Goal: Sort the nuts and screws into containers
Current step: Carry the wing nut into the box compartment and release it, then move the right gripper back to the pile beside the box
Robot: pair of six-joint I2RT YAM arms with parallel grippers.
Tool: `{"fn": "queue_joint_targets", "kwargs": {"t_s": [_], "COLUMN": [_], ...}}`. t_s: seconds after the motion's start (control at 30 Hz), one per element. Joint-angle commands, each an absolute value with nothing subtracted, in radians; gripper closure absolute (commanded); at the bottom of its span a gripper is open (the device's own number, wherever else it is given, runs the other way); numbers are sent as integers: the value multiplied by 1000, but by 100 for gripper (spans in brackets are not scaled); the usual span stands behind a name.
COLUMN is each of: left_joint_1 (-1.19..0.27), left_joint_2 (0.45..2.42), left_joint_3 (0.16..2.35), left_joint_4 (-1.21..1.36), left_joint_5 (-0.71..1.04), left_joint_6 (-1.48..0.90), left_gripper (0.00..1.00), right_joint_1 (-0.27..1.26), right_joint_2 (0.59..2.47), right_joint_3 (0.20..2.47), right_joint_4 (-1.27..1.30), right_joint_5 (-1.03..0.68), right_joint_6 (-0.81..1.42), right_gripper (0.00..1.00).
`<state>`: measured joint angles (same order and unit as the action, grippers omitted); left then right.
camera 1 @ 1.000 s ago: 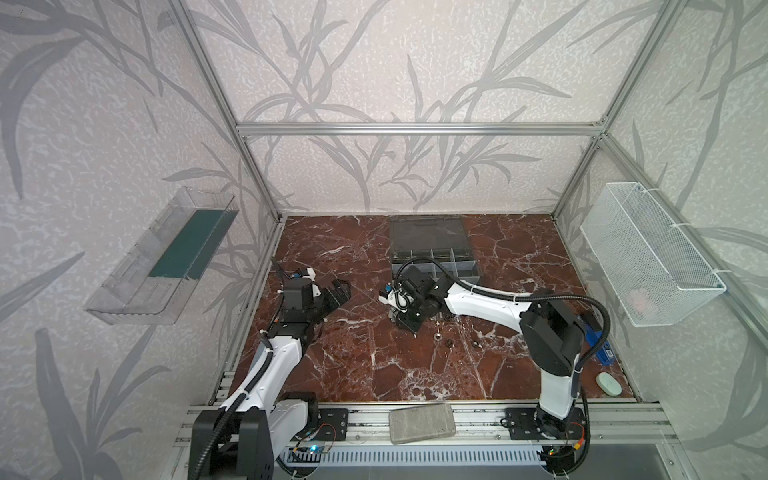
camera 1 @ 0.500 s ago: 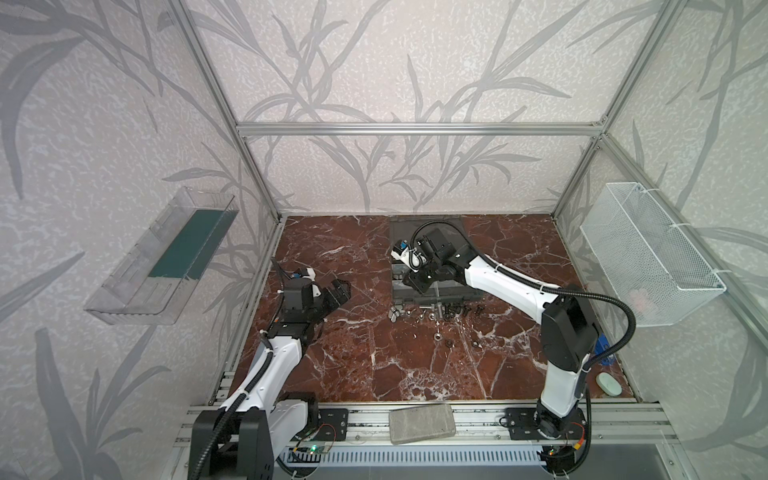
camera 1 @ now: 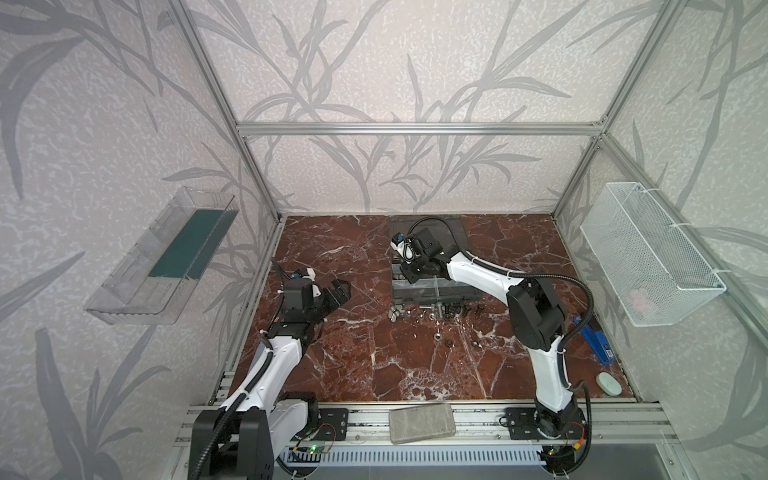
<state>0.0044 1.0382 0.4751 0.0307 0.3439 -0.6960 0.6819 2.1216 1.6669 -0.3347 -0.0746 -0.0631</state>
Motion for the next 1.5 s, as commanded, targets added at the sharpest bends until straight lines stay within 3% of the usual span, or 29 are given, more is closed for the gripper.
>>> {"fn": "queue_joint_targets", "kwargs": {"t_s": [0.0, 0.73, 1.03, 1.27, 1.47], "left_joint_1": [3, 3, 2, 2, 2], "left_joint_2": [1023, 1024, 1023, 1023, 1026], "left_joint_3": [459, 459, 459, 461, 463], "left_joint_4": [32, 38, 40, 38, 41], "left_joint_5": [348, 353, 353, 354, 356], "left_joint_6": [-707, -710, -711, -711, -712], "left_gripper": [0, 1, 1, 0, 1], "right_joint_1": [678, 674, 674, 674, 675], "right_joint_2": [2127, 2179, 2160, 2070, 1867], "right_joint_3": [1689, 1702, 1702, 1655, 1473], "right_joint_4": [-284, -299, -308, -301, -282], "right_joint_5": [-52, -27, -13, -43, -153], "right_joint_6": [-38, -53, -51, -72, -104], "right_gripper": [100, 100, 64, 54, 49]}}
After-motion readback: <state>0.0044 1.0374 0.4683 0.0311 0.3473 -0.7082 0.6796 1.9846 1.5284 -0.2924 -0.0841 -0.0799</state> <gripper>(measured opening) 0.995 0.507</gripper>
